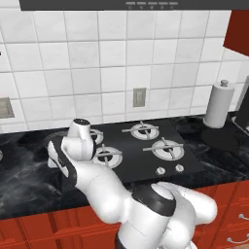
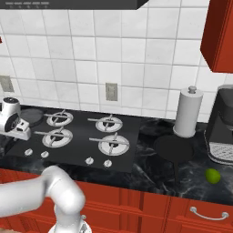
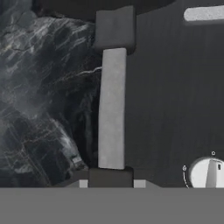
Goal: Place both pans onto different burners. Then place the lime and the fish on different pans.
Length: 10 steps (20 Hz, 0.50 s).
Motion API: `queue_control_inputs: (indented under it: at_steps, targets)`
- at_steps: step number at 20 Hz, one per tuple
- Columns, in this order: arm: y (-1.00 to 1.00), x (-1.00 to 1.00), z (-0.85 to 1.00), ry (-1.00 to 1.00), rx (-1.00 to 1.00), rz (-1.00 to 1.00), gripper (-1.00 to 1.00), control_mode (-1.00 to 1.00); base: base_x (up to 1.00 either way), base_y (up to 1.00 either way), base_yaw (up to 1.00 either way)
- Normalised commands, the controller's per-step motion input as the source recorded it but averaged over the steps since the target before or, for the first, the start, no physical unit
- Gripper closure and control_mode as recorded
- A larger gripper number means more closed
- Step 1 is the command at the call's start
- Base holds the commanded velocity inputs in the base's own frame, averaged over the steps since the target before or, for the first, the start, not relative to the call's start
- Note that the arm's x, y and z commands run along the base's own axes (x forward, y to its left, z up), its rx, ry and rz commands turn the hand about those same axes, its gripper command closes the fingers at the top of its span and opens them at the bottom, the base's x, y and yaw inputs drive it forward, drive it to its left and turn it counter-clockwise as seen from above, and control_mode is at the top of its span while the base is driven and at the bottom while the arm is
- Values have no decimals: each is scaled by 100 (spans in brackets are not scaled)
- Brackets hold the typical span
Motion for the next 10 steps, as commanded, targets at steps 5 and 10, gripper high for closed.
queue_control_inputs:
  at_steps: [5, 10]
  targets:
    - [-51, -7, 20, 0, 6, -3, 100, -100, 0, 0, 0]
    - [-37, 0, 4, 0, 4, -9, 100, -100, 0, 0, 0]
